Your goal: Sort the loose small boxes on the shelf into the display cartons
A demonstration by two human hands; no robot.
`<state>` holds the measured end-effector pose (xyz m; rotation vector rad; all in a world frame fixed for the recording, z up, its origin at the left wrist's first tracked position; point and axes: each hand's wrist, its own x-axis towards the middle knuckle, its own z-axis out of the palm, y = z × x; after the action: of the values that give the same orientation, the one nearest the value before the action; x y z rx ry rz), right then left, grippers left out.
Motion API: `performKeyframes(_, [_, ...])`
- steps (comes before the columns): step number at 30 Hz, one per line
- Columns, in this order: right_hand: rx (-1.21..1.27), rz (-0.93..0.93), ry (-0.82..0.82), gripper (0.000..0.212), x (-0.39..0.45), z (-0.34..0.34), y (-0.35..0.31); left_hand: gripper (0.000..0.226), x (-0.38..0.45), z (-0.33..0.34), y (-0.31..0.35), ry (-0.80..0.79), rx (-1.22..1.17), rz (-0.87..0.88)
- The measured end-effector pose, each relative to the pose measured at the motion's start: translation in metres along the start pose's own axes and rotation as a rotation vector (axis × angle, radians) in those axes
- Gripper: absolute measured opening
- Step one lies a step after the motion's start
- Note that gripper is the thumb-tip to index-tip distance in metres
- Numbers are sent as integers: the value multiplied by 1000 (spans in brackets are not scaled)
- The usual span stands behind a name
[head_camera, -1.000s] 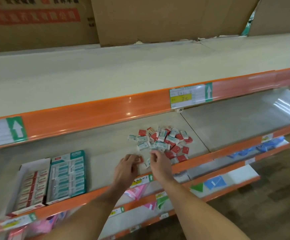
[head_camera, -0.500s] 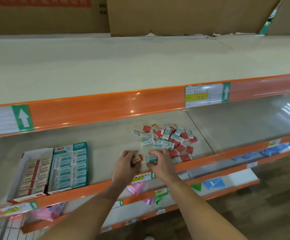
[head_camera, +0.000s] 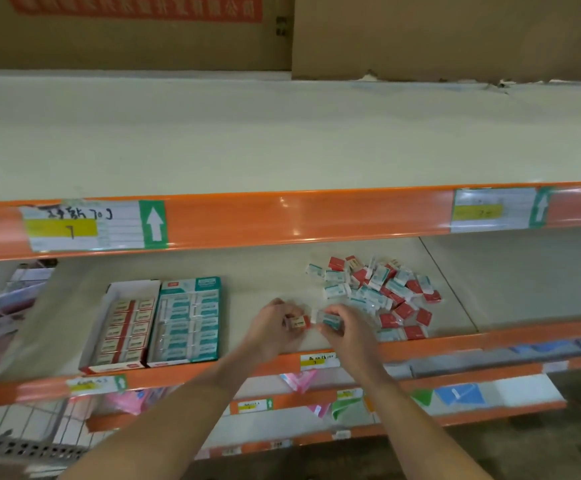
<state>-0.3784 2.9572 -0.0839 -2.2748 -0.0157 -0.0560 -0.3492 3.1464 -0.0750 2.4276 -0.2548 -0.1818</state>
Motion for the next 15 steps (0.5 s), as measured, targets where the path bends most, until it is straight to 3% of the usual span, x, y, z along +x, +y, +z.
performKeyframes(7, [34,-95,-30,30,4,44,-50,30,-38,-65,-43,75,54,23])
performKeyframes(15, [3,-273,-100,28,5,105,-109,36,-89,-126,-90,109,96,-82])
